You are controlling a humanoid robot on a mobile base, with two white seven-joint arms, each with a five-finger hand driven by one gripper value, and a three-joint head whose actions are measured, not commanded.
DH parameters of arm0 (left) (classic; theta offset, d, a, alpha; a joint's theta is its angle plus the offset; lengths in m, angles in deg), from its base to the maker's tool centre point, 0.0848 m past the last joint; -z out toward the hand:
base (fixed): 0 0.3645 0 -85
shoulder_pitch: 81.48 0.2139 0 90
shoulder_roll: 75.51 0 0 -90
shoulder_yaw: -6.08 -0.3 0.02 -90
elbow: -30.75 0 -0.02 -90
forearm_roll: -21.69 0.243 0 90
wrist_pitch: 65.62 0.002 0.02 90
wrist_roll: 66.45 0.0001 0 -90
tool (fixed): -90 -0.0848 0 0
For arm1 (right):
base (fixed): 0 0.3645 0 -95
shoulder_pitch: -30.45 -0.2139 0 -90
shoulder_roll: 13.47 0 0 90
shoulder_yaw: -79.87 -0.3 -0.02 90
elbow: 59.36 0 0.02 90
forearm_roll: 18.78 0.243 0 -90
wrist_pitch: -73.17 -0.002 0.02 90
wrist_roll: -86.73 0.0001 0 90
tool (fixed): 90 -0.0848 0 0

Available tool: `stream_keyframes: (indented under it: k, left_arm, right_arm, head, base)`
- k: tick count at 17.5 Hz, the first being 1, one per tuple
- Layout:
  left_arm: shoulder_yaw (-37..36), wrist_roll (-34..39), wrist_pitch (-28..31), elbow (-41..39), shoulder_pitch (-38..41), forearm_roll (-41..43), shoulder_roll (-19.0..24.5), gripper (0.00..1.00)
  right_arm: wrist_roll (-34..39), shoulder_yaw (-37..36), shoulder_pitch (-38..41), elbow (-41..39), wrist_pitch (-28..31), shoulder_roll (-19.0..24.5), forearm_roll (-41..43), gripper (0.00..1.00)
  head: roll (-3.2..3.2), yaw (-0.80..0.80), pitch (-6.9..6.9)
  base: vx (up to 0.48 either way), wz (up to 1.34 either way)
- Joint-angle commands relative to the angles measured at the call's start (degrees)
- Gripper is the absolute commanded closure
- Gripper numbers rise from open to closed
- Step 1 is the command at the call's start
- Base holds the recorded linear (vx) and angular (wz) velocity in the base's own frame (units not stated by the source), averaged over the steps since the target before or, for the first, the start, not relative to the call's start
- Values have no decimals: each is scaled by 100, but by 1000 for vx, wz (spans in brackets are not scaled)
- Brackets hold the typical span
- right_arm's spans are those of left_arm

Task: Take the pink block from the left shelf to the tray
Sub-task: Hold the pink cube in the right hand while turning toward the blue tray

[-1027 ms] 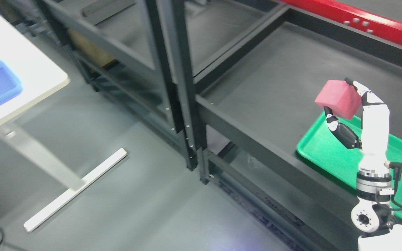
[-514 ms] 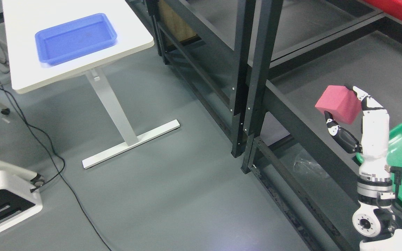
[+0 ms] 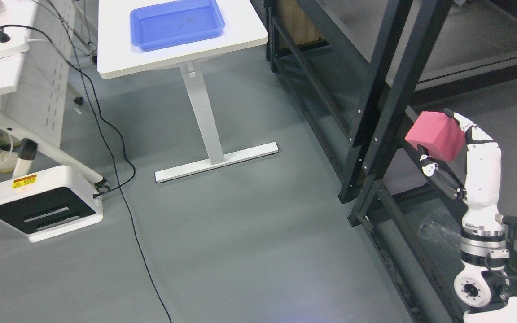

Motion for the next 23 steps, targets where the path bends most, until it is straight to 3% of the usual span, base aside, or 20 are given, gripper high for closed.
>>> stream_keyframes:
  k: [1,23]
  left_arm:
    - [1,1,5,-100,114,0,100,0]
    - [1,1,5,-100,114,0,100,0]
  right_arm:
    - [-3,-4,56,-9,-3,2,1,97]
    - [-12,5,162,-9,-21,55,1,96]
  head:
    - [0,0,0]
    - [0,0,0]
  base:
    - [-46,414]
    - [45,311]
